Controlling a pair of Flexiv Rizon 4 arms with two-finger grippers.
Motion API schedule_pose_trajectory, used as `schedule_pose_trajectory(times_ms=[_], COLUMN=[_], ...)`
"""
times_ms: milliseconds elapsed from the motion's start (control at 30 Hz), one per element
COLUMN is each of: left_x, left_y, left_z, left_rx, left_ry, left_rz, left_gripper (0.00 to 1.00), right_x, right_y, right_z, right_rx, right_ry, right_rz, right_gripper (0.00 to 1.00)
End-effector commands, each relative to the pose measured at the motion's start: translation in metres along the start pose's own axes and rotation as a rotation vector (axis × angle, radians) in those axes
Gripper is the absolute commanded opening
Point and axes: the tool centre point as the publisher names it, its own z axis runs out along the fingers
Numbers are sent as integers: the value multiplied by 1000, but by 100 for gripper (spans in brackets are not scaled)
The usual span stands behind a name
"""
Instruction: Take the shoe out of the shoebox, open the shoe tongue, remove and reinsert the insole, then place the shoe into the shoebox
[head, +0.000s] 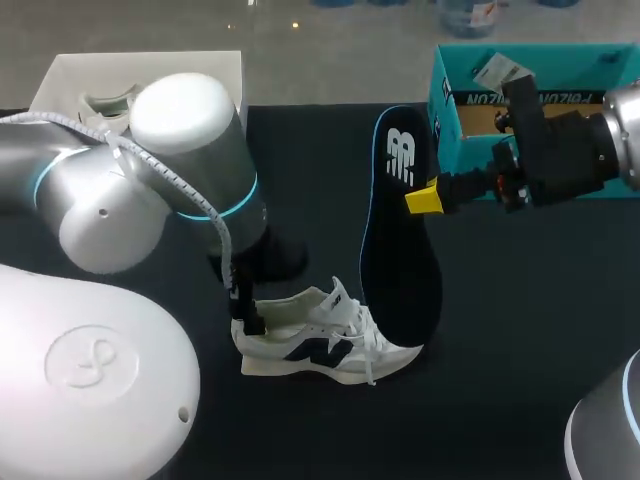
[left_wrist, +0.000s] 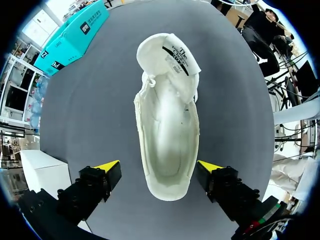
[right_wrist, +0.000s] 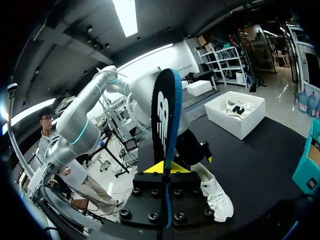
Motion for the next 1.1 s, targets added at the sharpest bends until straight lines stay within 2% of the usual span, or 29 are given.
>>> schedule_pose_trajectory(times_ms=[33,367,633,867,1100], left_x=[2,7,-2,-30,-40], left_y=[7,7,-23,-47,-71], left_z=[-1,-5,-12,8,21], left_rx=[8,20,48,36,18], left_ry=[-3,-12,-22,-4,-29], left_rz=[-1,-6,-1,-50,-19], left_gripper=[100,100,100,100,100], right_x=[-1,-1,-1,-1,-1], right_y=[1,1,1,1,1], right_z=[3,3,3,3,3], right_rx=[2,2,2,2,2], right_ry=[0,0,0,0,0], right_rz=[1,1,1,1,1], right_gripper=[0,0,0,0,0])
